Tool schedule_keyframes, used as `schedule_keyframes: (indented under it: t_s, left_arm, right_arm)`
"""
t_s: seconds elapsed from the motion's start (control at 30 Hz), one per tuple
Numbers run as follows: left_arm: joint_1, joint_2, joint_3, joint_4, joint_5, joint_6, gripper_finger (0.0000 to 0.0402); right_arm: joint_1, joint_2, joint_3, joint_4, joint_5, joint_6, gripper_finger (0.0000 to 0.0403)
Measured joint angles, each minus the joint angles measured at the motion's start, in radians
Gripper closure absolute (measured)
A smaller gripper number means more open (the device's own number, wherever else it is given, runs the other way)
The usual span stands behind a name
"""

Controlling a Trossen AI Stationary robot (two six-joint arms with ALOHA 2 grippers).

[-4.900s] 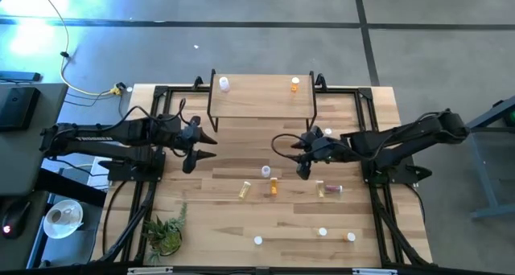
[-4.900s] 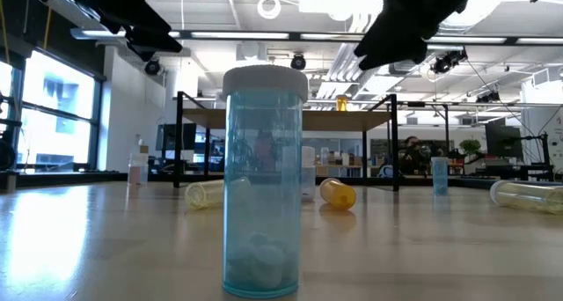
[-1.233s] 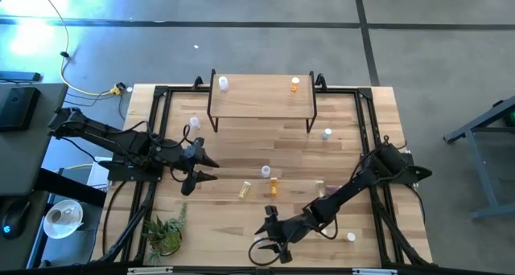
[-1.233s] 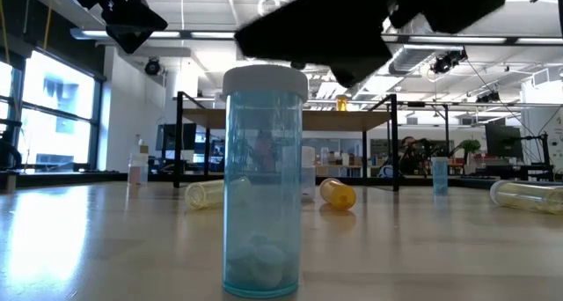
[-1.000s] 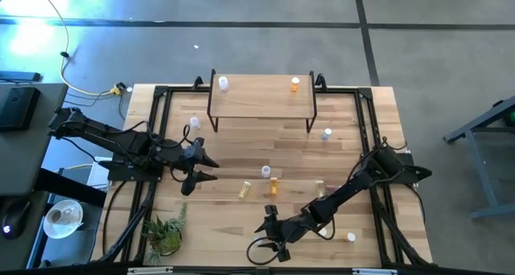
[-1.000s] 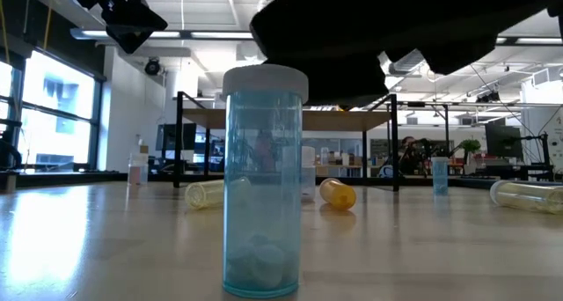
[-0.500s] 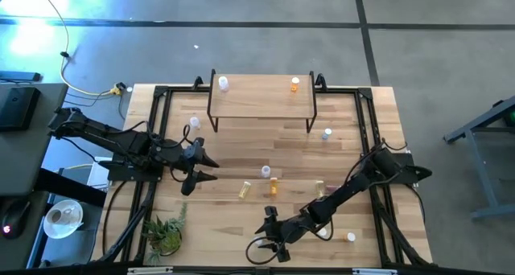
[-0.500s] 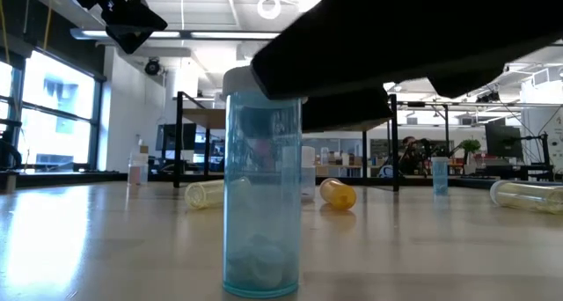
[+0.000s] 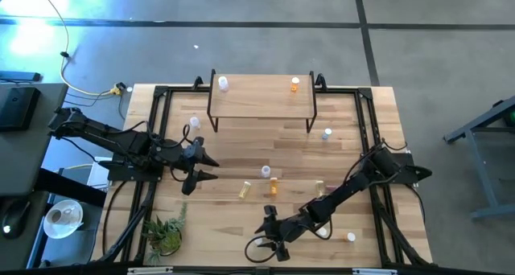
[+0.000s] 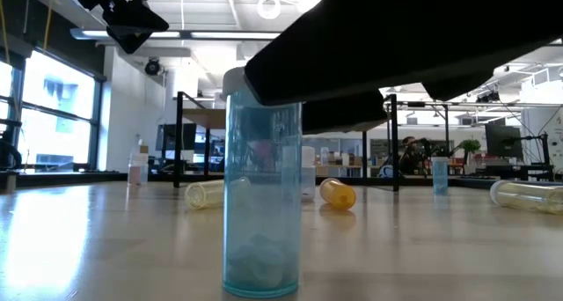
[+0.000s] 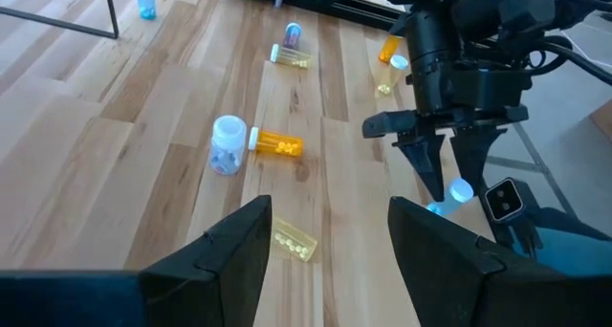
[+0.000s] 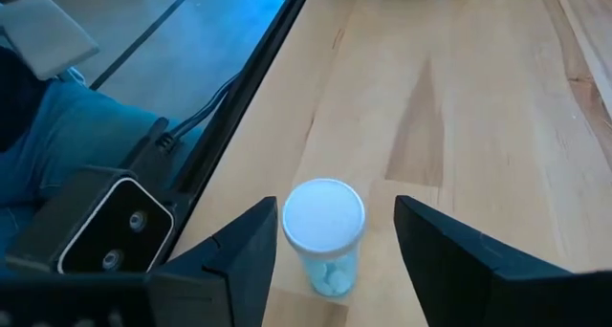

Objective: Pick and place medicine bottles onto shelf by color
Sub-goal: Put the bottom left blue pill bottle on the shelf

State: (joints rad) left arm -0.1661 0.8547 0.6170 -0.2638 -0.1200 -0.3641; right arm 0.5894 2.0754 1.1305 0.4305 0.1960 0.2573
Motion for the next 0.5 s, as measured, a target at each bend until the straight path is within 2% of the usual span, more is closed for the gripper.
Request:
schedule_keyframes:
  t_s: [0.27, 0.5]
  left_arm:
    - [0.000, 0.000, 0.000, 0.000, 0.000, 0.009, 0.0200]
    - [0.000, 0.000, 0.000, 0.000, 0.000, 0.023, 0.0200]
  right_arm:
    - [-0.015, 0.000, 0.000, 0.000, -0.049, 0.012, 0.0263]
    - [-0.025, 0.000, 0.000, 0.001, -0.056, 0.004, 0.0288]
